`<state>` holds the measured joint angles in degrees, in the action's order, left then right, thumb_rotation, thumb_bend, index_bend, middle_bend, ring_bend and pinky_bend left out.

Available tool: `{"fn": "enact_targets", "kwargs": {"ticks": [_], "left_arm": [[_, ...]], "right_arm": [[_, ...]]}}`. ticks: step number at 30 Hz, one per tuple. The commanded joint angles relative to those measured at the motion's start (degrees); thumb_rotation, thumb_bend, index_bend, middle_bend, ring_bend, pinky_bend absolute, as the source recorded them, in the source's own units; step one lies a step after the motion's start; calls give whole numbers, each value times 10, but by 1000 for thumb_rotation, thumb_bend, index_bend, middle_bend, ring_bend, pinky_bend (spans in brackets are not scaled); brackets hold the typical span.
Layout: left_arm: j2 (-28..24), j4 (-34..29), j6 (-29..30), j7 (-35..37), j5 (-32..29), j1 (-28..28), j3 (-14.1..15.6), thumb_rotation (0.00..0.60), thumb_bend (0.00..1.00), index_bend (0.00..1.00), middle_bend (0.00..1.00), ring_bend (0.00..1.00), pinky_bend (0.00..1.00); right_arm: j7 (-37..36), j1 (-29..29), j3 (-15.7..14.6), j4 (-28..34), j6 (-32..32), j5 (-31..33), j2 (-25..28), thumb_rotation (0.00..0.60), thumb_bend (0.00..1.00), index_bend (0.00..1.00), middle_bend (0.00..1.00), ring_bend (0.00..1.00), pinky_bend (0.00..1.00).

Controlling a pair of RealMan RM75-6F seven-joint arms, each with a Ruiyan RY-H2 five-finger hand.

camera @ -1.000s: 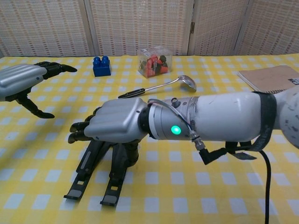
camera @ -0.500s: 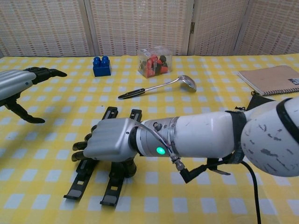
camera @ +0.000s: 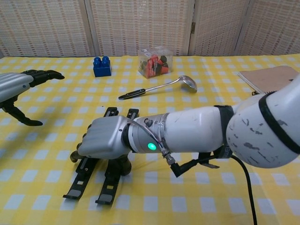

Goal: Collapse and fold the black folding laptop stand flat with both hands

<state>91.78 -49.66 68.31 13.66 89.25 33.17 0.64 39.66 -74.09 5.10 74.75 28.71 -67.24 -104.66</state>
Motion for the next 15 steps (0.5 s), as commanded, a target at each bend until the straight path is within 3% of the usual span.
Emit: {"fn": "enact_targets", "kwargs": {"ticks": [1,15], "left_arm": [[2,5,-3,2,1,-1,1,600,48,28,57,0,6],[8,15,-6,8,6,-1,0,600,48,18,54,0,3]], "right_arm": [[-16,-6,2,-2,0,-14,4,600,253,197,272,215,145],[-81,7,-7,-17,46,-90,3,600,253,366,402,316,166]]}}
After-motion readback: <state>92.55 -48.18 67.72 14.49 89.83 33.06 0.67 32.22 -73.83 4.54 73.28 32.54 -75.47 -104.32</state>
